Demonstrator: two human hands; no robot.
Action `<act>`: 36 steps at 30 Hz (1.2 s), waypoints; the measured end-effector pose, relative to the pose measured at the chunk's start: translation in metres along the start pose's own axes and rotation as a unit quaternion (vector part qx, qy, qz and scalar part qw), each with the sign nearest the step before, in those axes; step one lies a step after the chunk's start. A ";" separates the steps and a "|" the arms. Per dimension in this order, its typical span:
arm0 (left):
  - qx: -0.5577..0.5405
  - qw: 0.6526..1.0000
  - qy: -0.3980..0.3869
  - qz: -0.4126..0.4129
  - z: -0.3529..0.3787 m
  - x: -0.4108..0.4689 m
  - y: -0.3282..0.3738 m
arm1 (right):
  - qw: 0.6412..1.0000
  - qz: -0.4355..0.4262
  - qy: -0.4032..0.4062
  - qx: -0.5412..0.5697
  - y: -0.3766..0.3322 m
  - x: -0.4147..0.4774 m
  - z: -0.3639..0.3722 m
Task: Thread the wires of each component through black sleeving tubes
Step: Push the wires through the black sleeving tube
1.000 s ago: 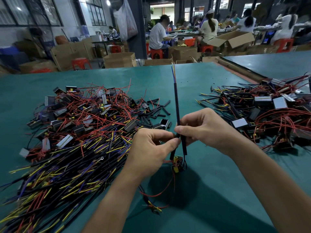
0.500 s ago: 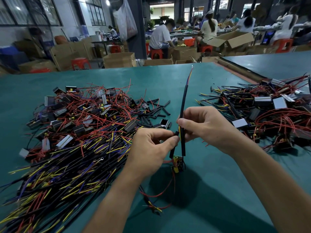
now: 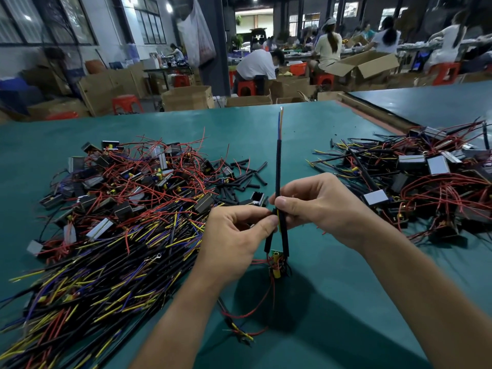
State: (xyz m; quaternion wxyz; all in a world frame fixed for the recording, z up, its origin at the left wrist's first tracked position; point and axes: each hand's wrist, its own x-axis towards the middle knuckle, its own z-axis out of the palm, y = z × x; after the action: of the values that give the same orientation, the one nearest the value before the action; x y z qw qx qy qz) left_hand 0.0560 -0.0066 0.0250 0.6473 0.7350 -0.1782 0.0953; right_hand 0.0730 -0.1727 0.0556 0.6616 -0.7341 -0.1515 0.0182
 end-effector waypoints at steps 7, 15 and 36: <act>-0.061 0.997 0.035 -0.042 -0.001 0.002 -0.001 | 0.999 0.017 -0.035 -0.013 -0.001 -0.002 -0.006; -0.086 0.992 0.007 -0.091 -0.005 0.003 -0.002 | 0.998 -0.030 -0.021 -0.055 0.002 0.000 -0.003; -0.246 0.949 0.099 -0.169 -0.014 0.012 0.001 | 0.978 0.002 -0.148 -0.145 0.016 0.002 -0.001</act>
State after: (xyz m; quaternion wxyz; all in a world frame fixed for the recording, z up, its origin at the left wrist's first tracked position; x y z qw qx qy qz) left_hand 0.0677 0.0054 0.0320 0.8292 0.5588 -0.0042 0.0104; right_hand 0.0784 -0.1747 0.0405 0.5185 -0.8115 -0.2478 0.1057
